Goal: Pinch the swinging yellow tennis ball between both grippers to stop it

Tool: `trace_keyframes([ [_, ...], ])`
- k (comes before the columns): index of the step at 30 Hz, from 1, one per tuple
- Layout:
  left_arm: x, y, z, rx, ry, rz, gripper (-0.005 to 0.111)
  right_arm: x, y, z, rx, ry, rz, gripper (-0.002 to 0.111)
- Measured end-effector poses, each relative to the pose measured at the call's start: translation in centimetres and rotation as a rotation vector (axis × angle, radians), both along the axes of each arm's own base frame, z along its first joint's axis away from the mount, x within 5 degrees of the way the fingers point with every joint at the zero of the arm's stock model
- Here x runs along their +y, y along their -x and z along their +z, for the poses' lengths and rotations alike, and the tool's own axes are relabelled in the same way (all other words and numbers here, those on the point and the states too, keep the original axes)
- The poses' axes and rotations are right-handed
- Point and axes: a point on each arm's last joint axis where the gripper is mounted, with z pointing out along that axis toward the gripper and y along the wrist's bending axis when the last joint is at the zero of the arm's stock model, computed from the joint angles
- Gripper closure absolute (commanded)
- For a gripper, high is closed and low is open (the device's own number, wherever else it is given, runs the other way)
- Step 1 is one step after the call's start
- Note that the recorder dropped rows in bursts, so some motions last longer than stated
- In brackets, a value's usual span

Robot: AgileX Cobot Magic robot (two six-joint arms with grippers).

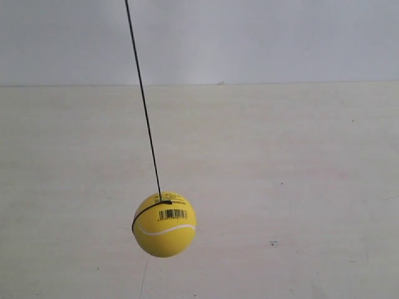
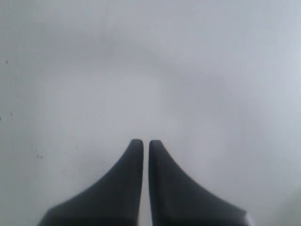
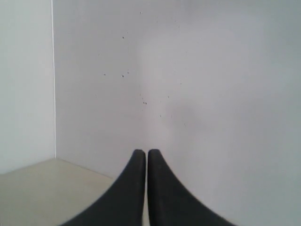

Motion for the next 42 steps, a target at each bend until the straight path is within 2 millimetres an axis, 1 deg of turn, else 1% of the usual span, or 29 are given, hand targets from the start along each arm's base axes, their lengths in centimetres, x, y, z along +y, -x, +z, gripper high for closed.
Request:
trace_keyframes([
  [3,0.19,0.97,0.24,-0.059,0.013,-0.005,0.102,-0.26,0.45,0.17,-0.02,-0.018,0.002,0.108],
  [9,0.09,1.41,0.55,-0.109,0.019,-0.028,0.102,-0.38,0.66,0.24,-0.029,-0.026,0.002,0.108],
  [42,0.09,1.42,0.57,-0.11,0.021,-0.03,0.102,-0.42,0.72,0.26,-0.032,-0.029,0.003,0.108],
])
